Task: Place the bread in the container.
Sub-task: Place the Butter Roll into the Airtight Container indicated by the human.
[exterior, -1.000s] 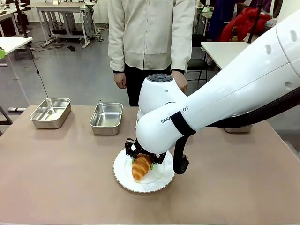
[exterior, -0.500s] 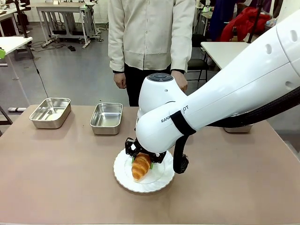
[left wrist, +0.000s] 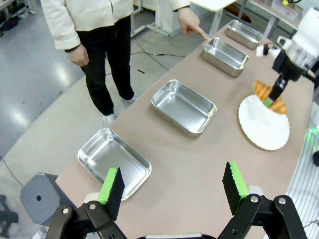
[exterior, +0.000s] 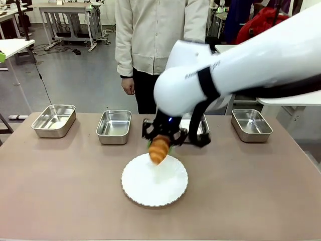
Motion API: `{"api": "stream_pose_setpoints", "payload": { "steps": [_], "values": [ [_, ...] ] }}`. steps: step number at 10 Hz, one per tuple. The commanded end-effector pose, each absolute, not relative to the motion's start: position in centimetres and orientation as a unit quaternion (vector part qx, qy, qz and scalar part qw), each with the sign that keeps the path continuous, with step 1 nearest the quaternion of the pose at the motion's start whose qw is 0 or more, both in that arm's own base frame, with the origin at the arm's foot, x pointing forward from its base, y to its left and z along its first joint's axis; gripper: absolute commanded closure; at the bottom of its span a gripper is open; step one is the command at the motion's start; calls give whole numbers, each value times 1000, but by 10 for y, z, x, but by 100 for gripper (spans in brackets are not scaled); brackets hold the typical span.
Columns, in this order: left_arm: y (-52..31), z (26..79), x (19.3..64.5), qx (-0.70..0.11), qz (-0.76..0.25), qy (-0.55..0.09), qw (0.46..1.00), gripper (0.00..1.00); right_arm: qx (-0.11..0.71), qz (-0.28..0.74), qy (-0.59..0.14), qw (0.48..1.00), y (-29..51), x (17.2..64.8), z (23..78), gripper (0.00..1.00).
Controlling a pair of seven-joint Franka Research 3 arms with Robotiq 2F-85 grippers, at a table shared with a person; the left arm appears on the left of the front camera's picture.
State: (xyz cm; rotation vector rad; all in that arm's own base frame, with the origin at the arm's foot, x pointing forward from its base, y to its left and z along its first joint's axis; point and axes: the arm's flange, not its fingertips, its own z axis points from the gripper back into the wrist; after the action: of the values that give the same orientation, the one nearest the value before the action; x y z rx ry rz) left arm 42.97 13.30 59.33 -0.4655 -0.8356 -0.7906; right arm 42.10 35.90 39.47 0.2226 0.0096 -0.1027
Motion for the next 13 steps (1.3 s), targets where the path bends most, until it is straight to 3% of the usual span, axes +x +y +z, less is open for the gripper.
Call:
{"api": "stream_pose_setpoints", "payload": {
  "steps": [1, 6, 7, 8, 11, 13],
  "values": [
    [133, 593, 428, -220, -376, -396, 808, 0, 100, 5, 13, 995, 327, 450, 416, 31],
    [133, 593, 428, -220, -376, -396, 808, 0, 54, 79, -21, 995, 275, 525, 435, 31],
    [133, 593, 428, -220, -376, -396, 808, 0, 45, 65, -82, 994, 266, 543, 427, 31],
    [133, 593, 428, -220, -376, -396, 808, 0, 68, 62, -25, 995, 275, 510, 437, 31],
    [133, 593, 428, -220, -376, -396, 808, 0, 68, 62, -25, 995, 275, 510, 437, 31],
    [133, 593, 428, -220, -376, -396, 808, 0, 37, 52, -44, 997, 267, 540, 424, 31]
  ]
}}
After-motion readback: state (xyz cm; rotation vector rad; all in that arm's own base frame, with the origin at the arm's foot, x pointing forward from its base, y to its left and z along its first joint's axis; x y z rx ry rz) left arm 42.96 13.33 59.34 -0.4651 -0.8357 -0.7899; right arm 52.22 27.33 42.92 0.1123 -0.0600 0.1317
